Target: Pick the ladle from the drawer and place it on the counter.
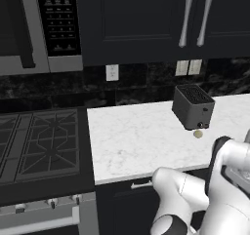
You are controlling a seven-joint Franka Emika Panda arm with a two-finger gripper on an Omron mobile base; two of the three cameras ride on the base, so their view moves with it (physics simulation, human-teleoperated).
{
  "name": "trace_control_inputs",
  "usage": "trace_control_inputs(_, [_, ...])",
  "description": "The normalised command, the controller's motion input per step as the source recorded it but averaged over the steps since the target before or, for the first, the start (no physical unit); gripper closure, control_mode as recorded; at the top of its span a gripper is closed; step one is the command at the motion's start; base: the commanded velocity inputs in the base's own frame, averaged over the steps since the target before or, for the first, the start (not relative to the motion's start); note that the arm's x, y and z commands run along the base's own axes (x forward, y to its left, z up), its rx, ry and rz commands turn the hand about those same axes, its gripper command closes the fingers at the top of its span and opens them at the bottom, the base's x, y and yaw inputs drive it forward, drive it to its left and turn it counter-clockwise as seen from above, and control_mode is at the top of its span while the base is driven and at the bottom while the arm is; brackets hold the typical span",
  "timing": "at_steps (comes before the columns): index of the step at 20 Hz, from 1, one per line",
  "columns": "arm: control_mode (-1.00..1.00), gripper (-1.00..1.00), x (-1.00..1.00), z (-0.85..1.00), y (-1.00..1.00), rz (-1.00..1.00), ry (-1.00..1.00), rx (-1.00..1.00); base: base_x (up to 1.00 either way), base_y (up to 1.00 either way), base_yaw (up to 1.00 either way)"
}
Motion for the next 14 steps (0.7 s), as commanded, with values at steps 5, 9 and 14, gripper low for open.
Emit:
trace_control_inputs(5, [-1.0, -1.0, 0.23, -0.27, -0.4, 0.1, 0.03, 0.0, 0.0, 0.0, 0.0])
trace_control_inputs(9, [-1.0, -1.0, 0.19, -0.22, -0.91, 0.26, 0.0, 0.12, 0.0, 0.0, 0.0])
trace_control_inputs(14, [-1.0, -1.0, 0.12, -0.27, -0.22, 0.16, 0.0, 0.01, 0.0, 0.0, 0.0])
